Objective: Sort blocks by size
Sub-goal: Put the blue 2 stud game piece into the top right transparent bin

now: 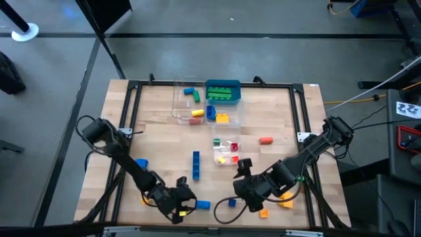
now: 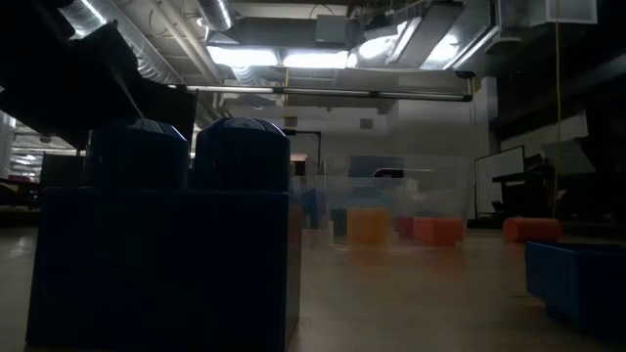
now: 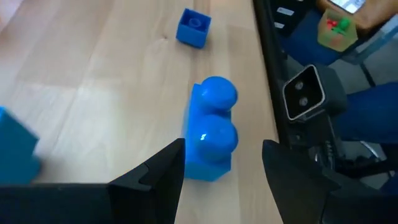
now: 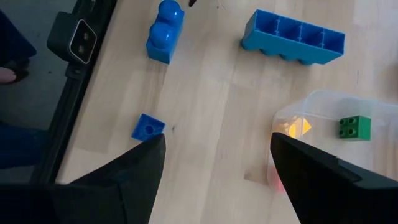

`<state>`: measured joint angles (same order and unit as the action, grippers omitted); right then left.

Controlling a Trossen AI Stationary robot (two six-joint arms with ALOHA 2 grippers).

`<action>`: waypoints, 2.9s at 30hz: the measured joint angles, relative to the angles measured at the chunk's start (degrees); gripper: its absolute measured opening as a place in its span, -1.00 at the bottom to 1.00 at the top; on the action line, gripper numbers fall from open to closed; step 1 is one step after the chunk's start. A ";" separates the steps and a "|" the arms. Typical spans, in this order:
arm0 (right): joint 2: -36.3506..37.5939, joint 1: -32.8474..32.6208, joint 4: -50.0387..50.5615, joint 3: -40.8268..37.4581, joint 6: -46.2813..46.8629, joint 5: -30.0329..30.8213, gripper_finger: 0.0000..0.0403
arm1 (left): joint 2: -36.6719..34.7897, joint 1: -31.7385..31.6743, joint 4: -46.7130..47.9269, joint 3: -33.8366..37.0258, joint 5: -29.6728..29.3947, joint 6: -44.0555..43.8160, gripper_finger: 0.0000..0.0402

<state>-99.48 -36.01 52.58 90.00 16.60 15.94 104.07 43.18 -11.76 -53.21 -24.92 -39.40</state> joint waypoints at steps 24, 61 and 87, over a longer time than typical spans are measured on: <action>0.00 0.02 -0.15 0.00 0.09 0.96 0.45 | 1.32 0.40 -3.16 0.00 -3.82 1.96 -0.02; 0.00 0.01 -0.15 0.00 0.08 0.96 0.45 | 9.42 0.29 -14.53 -0.04 -6.85 3.95 -0.15; 8.17 -4.64 19.93 0.00 12.94 0.48 0.45 | -4.59 -12.34 -14.58 -0.02 -11.83 10.85 -0.49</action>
<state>-91.32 -40.65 72.51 90.00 29.54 16.43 99.48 30.83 -26.34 -53.23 -36.75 -28.55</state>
